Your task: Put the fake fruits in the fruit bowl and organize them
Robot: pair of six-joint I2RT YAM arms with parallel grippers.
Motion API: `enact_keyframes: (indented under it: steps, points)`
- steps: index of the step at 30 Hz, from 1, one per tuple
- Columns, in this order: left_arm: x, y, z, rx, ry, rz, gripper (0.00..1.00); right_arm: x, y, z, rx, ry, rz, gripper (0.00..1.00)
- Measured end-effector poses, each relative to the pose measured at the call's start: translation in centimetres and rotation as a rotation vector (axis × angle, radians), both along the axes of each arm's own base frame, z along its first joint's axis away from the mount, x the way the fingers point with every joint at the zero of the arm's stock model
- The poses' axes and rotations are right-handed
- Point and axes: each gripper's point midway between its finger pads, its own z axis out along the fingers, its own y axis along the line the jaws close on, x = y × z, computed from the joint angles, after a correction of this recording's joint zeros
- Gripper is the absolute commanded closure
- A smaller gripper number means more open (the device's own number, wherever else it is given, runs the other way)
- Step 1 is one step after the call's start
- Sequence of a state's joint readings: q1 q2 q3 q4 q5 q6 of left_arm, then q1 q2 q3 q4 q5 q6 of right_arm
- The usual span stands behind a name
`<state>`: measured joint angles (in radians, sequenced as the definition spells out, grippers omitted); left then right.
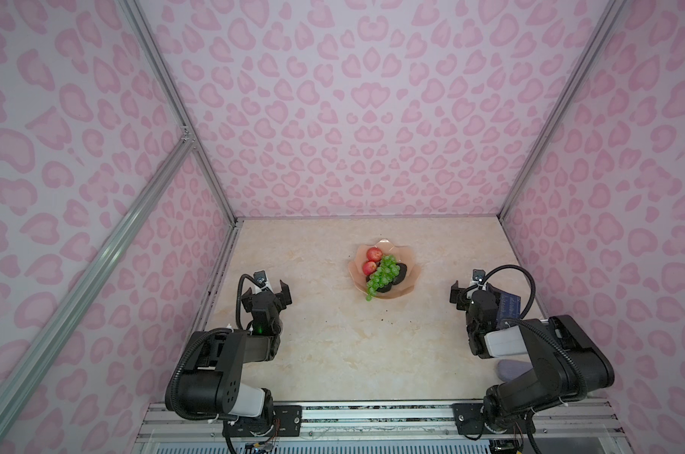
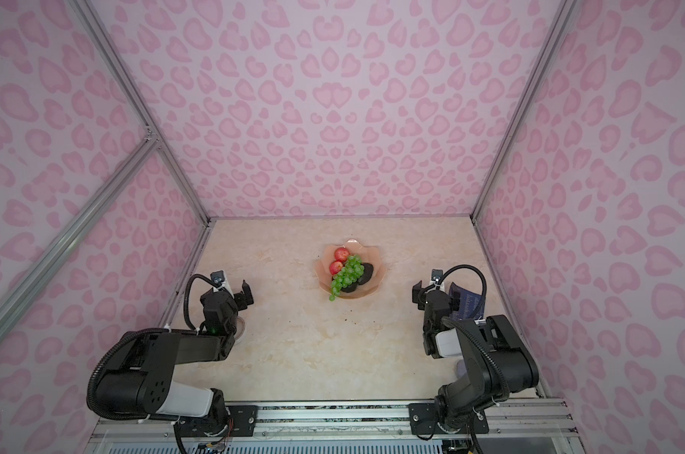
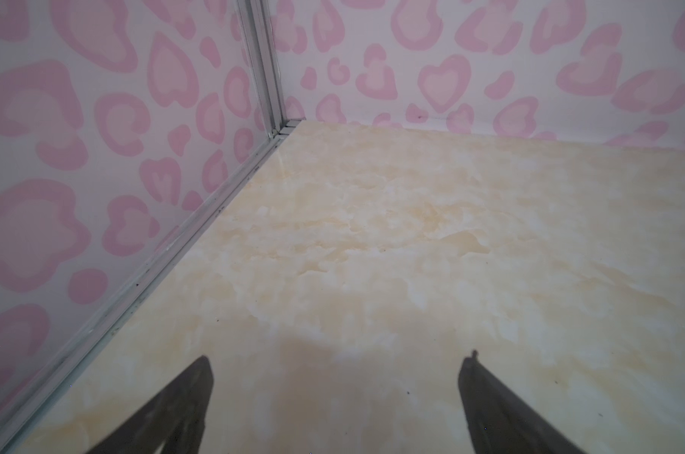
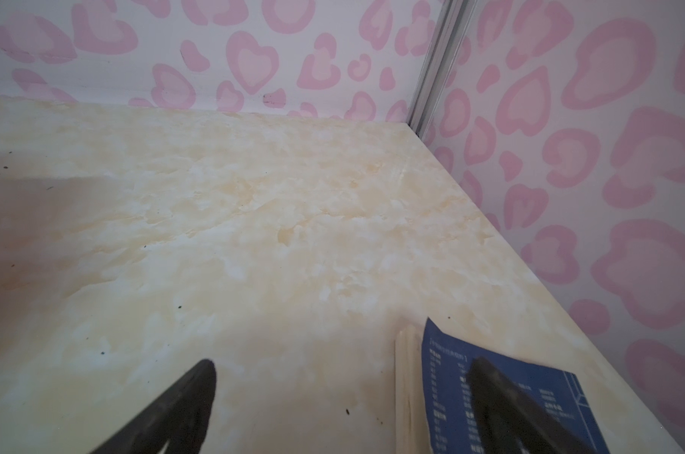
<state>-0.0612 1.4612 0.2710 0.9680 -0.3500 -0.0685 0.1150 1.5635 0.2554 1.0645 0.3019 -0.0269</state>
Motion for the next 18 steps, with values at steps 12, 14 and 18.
enact_keyframes:
  steps: [12, 14, 18]
  points:
    - [1.0, 0.8, 1.4, -0.025, -0.052, 0.016, 0.03, 1.7, 0.1, 2.1, 0.019, -0.043, 0.031, 0.0]
    - [1.1, 0.8, 1.4, -0.028, -0.051, 0.014, 0.03, 1.7, 0.1, 1.8, 0.022, -0.03, 0.033, 0.0]
    - [1.2, 0.9, 1.5, -0.039, -0.055, 0.012, 0.03, 1.8, -0.2, 1.9, 0.031, -0.032, 0.015, 0.0]
